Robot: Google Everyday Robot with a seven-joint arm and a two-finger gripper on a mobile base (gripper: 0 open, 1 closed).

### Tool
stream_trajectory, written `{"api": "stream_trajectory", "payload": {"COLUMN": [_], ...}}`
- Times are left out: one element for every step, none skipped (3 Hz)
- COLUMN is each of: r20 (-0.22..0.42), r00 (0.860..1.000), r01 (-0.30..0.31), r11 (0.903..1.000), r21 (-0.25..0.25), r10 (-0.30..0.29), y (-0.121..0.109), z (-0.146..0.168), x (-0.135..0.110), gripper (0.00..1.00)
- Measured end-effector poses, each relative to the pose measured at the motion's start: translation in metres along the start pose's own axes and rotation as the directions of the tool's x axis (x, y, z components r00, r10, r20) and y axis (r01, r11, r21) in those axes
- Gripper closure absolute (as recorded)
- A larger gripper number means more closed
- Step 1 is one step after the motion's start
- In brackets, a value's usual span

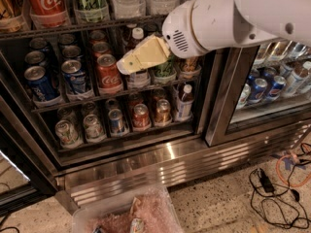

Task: Pick green can from top shelf of fridge

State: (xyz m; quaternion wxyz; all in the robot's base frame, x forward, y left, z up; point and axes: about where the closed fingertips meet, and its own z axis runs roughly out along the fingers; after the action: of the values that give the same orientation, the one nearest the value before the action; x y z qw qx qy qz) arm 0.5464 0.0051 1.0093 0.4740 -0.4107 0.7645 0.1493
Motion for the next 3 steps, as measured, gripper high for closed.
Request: {"api": "stream_trajectory", "payload": {"r20": [0.043, 0.091, 0.152], "r00": [0.999, 0.992, 0.980], "r01": [-0.031, -0.090, -0.145], "r11": [0.9993, 0.9944, 0.9838], "r21": [0.021, 0.055, 0.105], "r10": [0.030, 0.085, 0.129], "y": [-0.001, 0.000, 0.000], "z": [0.018, 0.029, 0.033], "x": [-0.007, -0.009, -0.014], "gripper": [0.00, 0.00, 0.00]}}
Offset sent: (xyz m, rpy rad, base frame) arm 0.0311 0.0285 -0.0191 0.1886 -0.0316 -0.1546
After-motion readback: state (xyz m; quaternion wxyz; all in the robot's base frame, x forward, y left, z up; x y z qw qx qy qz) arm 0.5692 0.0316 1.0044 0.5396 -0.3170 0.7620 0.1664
